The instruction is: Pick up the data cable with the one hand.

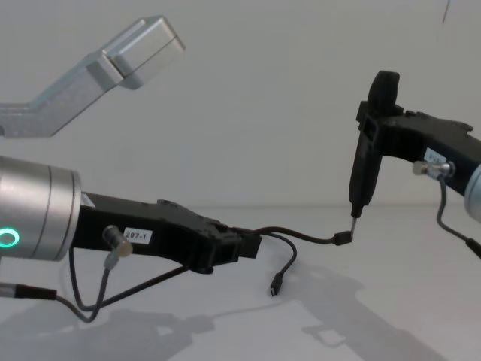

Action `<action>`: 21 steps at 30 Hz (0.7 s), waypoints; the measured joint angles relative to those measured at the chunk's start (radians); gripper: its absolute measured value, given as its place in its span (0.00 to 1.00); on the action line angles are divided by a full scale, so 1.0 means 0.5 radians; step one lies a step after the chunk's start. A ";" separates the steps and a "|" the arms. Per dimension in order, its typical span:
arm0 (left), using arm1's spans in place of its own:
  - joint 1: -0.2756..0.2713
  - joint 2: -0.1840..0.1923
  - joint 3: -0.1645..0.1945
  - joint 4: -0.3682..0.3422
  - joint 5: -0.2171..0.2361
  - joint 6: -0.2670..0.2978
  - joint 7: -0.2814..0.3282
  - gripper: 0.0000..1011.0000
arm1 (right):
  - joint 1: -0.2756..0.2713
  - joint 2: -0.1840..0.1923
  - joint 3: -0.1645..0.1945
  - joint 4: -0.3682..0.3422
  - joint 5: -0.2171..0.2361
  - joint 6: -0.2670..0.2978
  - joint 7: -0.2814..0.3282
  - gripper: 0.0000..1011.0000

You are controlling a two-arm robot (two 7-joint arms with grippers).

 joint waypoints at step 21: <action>0.000 0.002 0.000 -0.002 0.000 0.000 0.000 0.04 | 0.068 -0.035 0.030 0.144 -0.064 -0.041 0.017 0.28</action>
